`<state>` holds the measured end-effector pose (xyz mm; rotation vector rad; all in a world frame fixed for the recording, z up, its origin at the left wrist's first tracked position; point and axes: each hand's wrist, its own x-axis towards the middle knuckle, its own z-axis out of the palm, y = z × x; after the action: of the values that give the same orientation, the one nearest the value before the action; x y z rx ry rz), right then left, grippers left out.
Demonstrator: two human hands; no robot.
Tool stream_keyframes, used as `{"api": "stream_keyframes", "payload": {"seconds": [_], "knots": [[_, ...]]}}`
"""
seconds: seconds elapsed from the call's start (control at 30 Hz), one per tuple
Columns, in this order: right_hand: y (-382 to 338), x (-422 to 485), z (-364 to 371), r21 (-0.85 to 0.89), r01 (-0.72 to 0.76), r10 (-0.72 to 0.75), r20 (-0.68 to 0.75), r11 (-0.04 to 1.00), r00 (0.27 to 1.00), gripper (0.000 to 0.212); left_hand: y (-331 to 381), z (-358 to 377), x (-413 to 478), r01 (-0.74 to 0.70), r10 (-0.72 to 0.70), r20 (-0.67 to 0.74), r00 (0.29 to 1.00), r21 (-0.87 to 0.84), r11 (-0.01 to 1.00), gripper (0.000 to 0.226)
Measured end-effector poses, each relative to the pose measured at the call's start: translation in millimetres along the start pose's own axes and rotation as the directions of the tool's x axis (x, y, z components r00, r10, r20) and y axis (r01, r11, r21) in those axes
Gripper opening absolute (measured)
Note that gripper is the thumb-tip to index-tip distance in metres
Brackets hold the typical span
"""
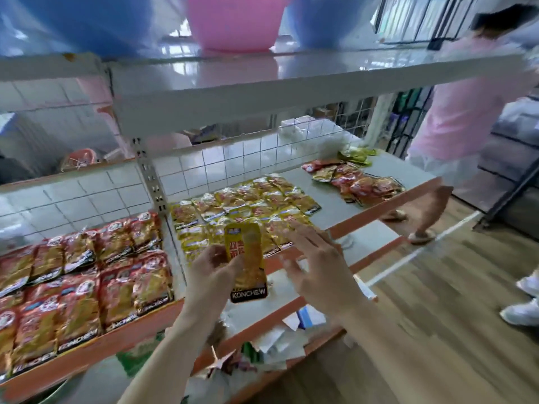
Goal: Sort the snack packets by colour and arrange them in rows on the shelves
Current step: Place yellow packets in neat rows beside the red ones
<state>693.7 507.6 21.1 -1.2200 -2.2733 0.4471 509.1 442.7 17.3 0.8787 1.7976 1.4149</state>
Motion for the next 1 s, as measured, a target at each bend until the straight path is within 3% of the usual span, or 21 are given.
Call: {"api": "stream_keyframes", "payload": {"seconds": [0.4,0.7,1.0], "knots": [[104.6,59.6,-33.9,-0.088,-0.116,0.117,0.003,0.989,0.993,0.053,7.8,121.0,72.6,0.093,-0.082,0.149,0.985,-0.066,0.993,0.005],[153.7,115.1,-46.9,-0.057,-0.074,0.076,0.034,0.996,0.997,0.053,28.3,174.1,119.4,0.069,-0.072,0.087,0.994,0.036,0.997,0.019],[205.9,161.6,-33.2,-0.029,0.084,-0.077,0.193,0.996,0.978,0.055,14.8,221.1,137.9,0.060,-0.047,-0.089,0.995,0.148,0.987,0.017]]}}
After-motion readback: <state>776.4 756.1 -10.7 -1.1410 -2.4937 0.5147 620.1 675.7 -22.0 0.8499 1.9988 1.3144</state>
